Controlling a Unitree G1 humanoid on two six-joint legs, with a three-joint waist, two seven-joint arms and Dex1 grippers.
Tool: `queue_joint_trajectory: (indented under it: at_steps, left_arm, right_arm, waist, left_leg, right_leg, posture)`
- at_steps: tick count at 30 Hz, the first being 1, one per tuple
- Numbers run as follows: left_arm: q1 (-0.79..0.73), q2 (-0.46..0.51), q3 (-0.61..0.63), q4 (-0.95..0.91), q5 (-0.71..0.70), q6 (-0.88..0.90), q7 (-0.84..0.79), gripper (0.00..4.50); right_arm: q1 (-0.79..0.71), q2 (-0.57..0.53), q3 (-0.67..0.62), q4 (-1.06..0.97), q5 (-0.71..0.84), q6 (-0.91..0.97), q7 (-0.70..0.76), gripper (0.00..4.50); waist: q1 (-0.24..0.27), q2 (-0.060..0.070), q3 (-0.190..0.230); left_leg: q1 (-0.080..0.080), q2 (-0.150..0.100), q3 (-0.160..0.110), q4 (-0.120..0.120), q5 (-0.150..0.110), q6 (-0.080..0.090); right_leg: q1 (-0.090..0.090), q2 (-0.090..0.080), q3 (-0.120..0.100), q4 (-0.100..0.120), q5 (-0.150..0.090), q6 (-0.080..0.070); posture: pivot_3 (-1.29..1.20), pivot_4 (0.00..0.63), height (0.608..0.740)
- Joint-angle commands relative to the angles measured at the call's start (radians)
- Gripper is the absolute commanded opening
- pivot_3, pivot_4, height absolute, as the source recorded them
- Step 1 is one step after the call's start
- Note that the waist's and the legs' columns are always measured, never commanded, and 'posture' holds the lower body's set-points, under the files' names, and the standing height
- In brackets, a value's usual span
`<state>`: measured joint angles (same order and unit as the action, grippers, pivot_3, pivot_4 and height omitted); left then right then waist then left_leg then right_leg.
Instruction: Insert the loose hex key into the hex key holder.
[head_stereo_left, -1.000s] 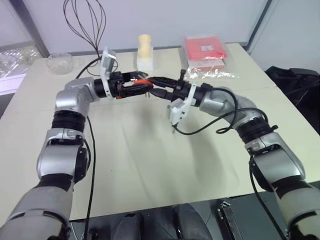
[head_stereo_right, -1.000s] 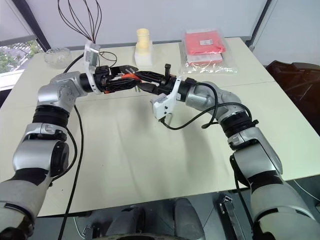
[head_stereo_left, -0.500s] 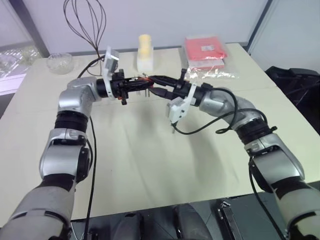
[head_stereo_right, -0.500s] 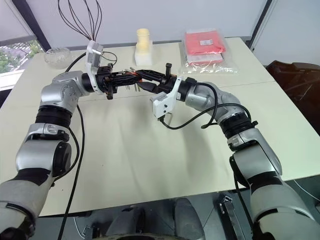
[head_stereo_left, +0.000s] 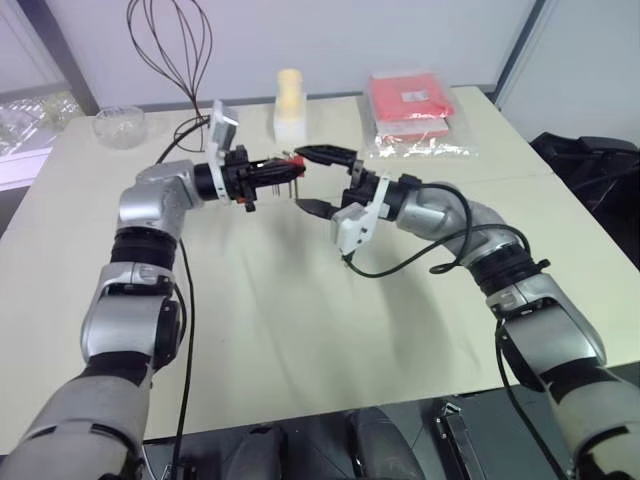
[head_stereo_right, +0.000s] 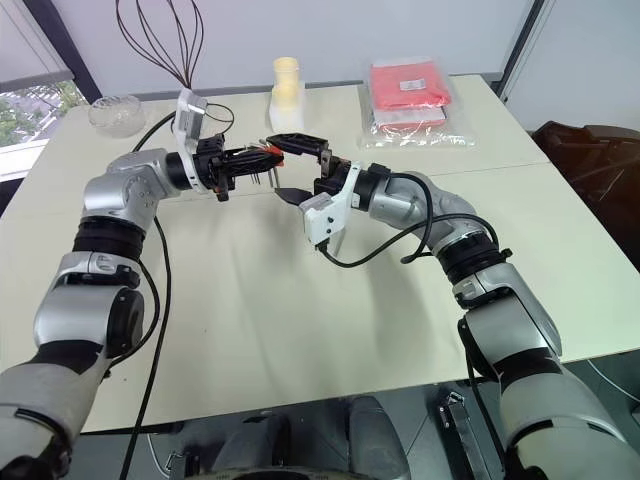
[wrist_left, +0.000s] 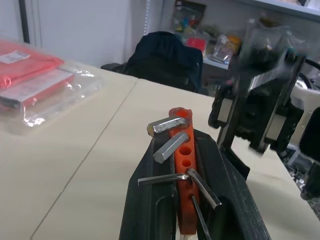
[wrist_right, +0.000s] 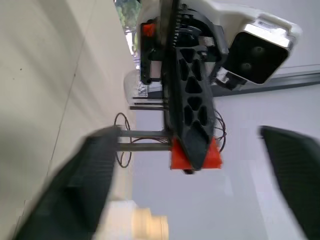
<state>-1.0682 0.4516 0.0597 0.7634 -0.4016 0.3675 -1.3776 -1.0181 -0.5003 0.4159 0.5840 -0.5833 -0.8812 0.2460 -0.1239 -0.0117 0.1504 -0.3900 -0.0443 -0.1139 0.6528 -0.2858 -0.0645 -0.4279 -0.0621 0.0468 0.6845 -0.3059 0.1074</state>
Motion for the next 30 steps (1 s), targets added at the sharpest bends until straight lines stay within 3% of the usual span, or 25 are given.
queue_joint_trajectory:
  at_steps: [1,3,5,9,12,17,22,30]
  left_arm:
    - [0.001,0.018,0.01,-0.039,0.003,-0.009,-0.002,0.0]
    - [0.018,0.019,0.007,-0.052,0.016,-0.04,0.013,0.0]
    - [0.052,0.02,-0.004,-0.079,0.042,-0.088,0.034,0.0]
    - [0.142,0.012,-0.009,-0.182,0.064,-0.143,0.087,0.0]
    - [0.21,-0.009,-0.001,-0.268,0.077,-0.185,0.164,0.0]
    - [0.298,-0.067,0.02,-0.325,0.091,-0.255,0.317,0.0]
    - [0.374,-0.061,-0.018,-0.48,0.063,-0.217,0.301,0.0]
    - [0.455,0.092,-0.055,-0.662,-0.005,-0.017,0.175,0.0]
  right_arm:
    - [0.021,-0.029,-0.047,-0.063,0.017,0.019,-0.005,4.47]
    - [0.065,-0.045,-0.085,-0.098,0.056,0.1,0.014,4.47]
    - [0.139,-0.031,-0.151,-0.186,0.216,0.26,0.098,4.47]
    - [0.281,0.074,-0.3,-0.523,0.565,0.953,0.239,4.47]
    - [0.34,0.125,-0.359,-0.76,0.696,1.473,0.23,4.47]
    - [0.362,0.248,-0.416,-0.896,0.796,1.94,0.128,4.47]
    - [0.369,0.316,-0.442,-0.907,0.814,2.129,0.054,4.47]
    - [0.414,0.31,-0.381,-0.86,0.795,2.108,0.016,4.47]
  waist:
    - [0.002,0.0,0.0]
    - [0.005,0.0,0.0]
    - [0.006,0.0,0.0]
    - [0.003,0.0,0.0]
    - [0.01,0.0,0.0]
    - [0.032,0.0,-0.001]
    - [0.056,0.0,-0.001]
    - [0.051,0.0,-0.001]
  left_leg:
    - [0.0,0.0,0.0,0.0,0.0,0.0]
    - [0.0,0.0,0.0,0.0,0.0,0.0]
    - [0.0,0.0,0.0,0.0,0.0,0.0]
    - [0.0,0.003,0.0,0.0,0.0,0.0]
    - [-0.001,0.003,-0.001,0.0,0.0,0.0]
    - [-0.001,0.002,-0.001,0.001,-0.001,0.001]
    - [-0.002,0.0,0.0,0.002,-0.001,0.002]
    - [-0.001,0.001,-0.001,0.002,-0.001,0.002]
  right_leg:
    - [0.0,0.0,0.0,0.0,0.0,0.0]
    - [0.0,0.0,0.0,0.0,0.0,0.0]
    - [0.001,-0.001,0.0,0.0,0.0,0.0]
    - [0.002,0.0,0.0,0.0,0.0,0.0]
    - [0.001,-0.001,0.0,0.001,0.0,0.0]
    - [0.001,-0.002,0.0,0.001,0.0,0.0]
    - [0.001,-0.003,0.001,0.002,0.0,0.0]
    - [0.001,-0.002,0.001,0.002,0.0,0.0]
  posture:
    - [0.0,0.15,0.74]
    - [0.0,0.15,0.74]
    - [0.0,0.15,0.74]
    - [0.0,0.15,0.74]
    - [0.0,0.15,0.74]
    - [0.0,0.15,0.74]
    - [0.0,0.15,0.74]
    - [0.0,0.15,0.74]
